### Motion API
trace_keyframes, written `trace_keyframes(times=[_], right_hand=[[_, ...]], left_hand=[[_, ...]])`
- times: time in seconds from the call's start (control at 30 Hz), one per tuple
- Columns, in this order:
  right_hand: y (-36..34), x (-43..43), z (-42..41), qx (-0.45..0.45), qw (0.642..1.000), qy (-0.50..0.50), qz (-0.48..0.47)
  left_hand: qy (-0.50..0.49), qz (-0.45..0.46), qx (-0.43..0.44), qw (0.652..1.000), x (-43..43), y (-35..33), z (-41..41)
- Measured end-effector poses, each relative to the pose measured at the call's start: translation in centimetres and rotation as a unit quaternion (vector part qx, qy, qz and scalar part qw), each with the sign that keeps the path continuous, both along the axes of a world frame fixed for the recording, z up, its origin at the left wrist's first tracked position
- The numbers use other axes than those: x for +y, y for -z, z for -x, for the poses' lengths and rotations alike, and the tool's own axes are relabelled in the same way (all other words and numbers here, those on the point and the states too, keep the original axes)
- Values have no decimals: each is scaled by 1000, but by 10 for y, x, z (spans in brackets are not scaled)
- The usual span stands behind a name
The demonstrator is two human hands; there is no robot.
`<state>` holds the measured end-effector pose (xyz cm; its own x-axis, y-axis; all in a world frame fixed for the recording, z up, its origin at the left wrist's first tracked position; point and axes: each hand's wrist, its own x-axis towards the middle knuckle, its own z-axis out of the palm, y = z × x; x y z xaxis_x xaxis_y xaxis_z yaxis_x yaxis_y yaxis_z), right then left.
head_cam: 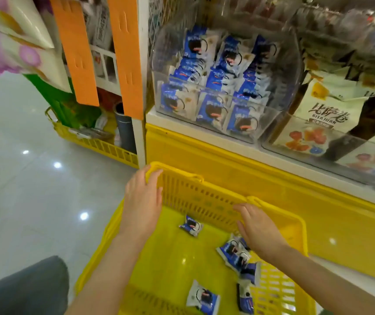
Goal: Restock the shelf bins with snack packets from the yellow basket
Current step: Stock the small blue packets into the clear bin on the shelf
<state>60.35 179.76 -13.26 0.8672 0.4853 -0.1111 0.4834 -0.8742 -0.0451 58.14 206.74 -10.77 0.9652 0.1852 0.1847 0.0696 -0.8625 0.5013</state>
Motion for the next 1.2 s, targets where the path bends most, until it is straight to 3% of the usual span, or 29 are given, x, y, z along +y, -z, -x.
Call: trace_keyframes(times=[0.23, 0.47, 0.6, 0.73, 0.83, 0.97, 1.03, 1.1, 1.2], right_hand=[[120, -38, 22, 219, 959, 166, 74], [163, -38, 24, 321, 908, 267, 16], [172, -37, 19, 313, 914, 248, 67], [170, -32, 20, 310, 919, 240, 47], [158, -22, 21, 319, 913, 254, -4], [127, 6, 13, 294, 930, 194, -103], [105, 23, 12, 297, 922, 183, -166], [82, 38, 15, 321, 898, 182, -240], [54, 54, 24, 357, 839, 186, -367]], left_hand=[[-125, 32, 183, 975, 45, 57, 20], [-129, 24, 132, 982, 48, 69, 17], [-126, 23, 109, 986, 48, 70, 18], [-133, 7, 109, 985, 47, 71, 18], [-141, 15, 121, 983, 46, 69, 18], [-100, 18, 25, 994, 34, 58, 22], [-47, 34, 11, 998, 19, 55, 24], [11, 113, 80, 990, -1, 56, 29], [103, 277, 244, 924, -27, 62, 37]])
